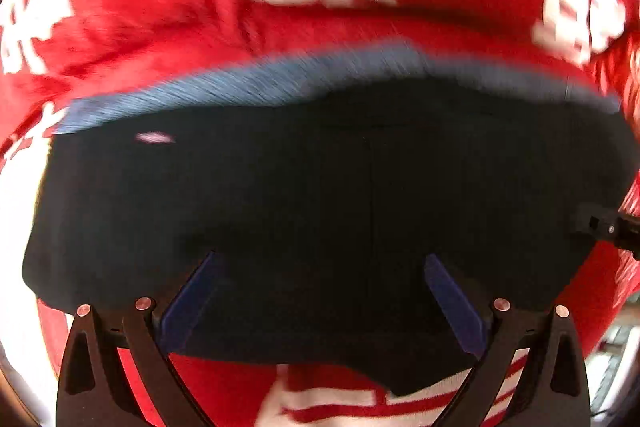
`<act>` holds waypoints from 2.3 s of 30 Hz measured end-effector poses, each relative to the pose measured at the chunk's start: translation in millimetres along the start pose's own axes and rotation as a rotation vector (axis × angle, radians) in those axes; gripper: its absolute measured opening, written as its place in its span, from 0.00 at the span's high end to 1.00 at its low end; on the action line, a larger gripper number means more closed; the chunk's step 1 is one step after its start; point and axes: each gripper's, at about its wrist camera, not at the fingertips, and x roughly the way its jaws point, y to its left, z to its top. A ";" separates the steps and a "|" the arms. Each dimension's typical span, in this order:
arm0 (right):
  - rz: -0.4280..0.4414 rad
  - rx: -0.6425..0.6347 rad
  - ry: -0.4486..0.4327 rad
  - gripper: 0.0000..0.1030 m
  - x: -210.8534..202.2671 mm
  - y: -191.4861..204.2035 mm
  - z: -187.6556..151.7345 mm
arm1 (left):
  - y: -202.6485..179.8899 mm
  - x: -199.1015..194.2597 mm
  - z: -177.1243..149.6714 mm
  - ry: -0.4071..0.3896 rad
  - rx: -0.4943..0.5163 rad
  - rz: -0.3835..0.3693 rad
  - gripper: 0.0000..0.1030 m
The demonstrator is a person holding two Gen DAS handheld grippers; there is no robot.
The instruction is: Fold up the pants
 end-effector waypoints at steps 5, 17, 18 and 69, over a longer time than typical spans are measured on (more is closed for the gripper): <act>0.103 0.124 -0.004 0.79 -11.6 -34.1 -20.8 | 16.2 1.7 -15.9 0.009 -0.076 -0.039 0.00; 0.074 -0.038 -0.026 0.75 23.2 8.1 79.6 | -13.5 23.8 101.8 -0.092 -0.067 0.101 0.00; 0.044 -0.039 -0.013 0.75 31.5 7.8 84.3 | -10.8 30.5 103.4 -0.086 -0.086 0.092 0.00; -0.128 0.651 -0.293 0.45 -149.0 -279.2 -41.4 | -86.4 -17.8 50.2 -0.030 -0.090 0.097 0.00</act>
